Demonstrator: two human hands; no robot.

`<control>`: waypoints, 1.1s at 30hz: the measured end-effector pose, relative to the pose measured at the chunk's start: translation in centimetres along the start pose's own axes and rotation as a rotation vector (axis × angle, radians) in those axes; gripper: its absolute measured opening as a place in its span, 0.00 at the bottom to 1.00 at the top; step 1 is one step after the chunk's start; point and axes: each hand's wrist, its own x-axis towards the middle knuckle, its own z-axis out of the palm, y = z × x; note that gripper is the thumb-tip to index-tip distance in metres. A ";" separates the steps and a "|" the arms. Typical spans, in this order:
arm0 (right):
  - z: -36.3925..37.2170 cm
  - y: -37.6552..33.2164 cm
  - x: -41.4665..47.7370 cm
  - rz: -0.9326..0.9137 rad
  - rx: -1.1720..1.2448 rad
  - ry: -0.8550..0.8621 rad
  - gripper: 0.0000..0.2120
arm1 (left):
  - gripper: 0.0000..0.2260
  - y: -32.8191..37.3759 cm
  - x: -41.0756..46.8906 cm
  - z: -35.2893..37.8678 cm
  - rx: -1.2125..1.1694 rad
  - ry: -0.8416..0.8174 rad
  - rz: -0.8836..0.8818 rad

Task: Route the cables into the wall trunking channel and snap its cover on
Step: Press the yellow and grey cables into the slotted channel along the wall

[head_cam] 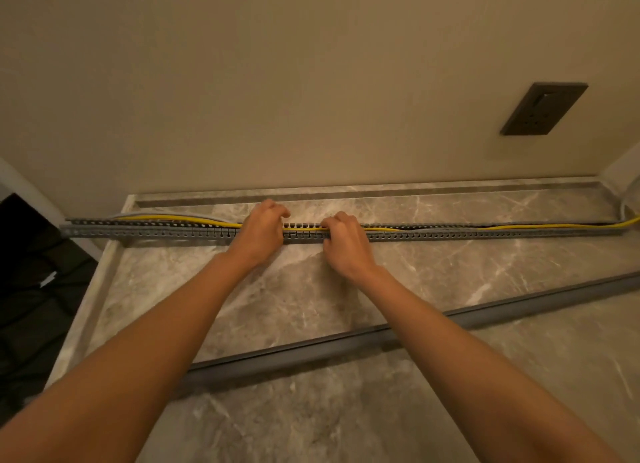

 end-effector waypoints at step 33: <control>3.8 -9.8 2.1 -0.004 -0.038 0.025 0.10 | 0.05 -9.5 0.5 -5.2 0.241 -0.083 0.195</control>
